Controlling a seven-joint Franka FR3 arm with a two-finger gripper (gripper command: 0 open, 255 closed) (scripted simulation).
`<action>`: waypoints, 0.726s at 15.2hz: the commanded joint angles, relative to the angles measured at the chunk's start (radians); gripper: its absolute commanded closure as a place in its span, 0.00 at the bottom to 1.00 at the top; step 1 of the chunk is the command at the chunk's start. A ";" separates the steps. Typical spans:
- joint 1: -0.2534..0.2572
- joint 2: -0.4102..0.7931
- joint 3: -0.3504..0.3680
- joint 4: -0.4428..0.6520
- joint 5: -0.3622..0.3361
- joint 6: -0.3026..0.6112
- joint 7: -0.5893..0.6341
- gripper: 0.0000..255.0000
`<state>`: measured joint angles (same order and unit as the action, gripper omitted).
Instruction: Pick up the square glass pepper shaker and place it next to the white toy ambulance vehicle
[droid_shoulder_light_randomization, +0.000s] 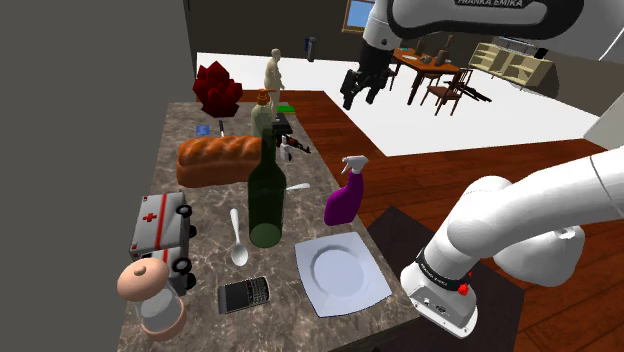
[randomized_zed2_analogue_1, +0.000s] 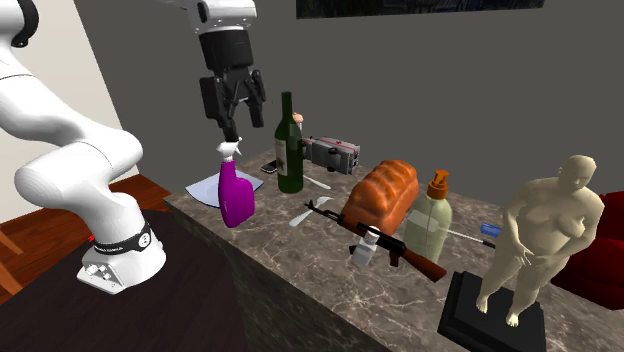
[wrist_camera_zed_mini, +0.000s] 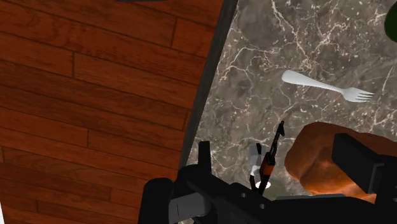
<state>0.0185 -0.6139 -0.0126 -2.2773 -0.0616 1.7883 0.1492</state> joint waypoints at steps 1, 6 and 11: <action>0.000 0.071 -0.003 0.015 0.006 0.052 0.005 0.00; 0.003 0.246 -0.007 0.066 0.023 0.164 0.018 0.00; 0.006 0.430 -0.011 0.150 0.044 0.253 0.026 0.00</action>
<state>0.0216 -0.2201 -0.0260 -2.1457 -0.0223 2.0252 0.1689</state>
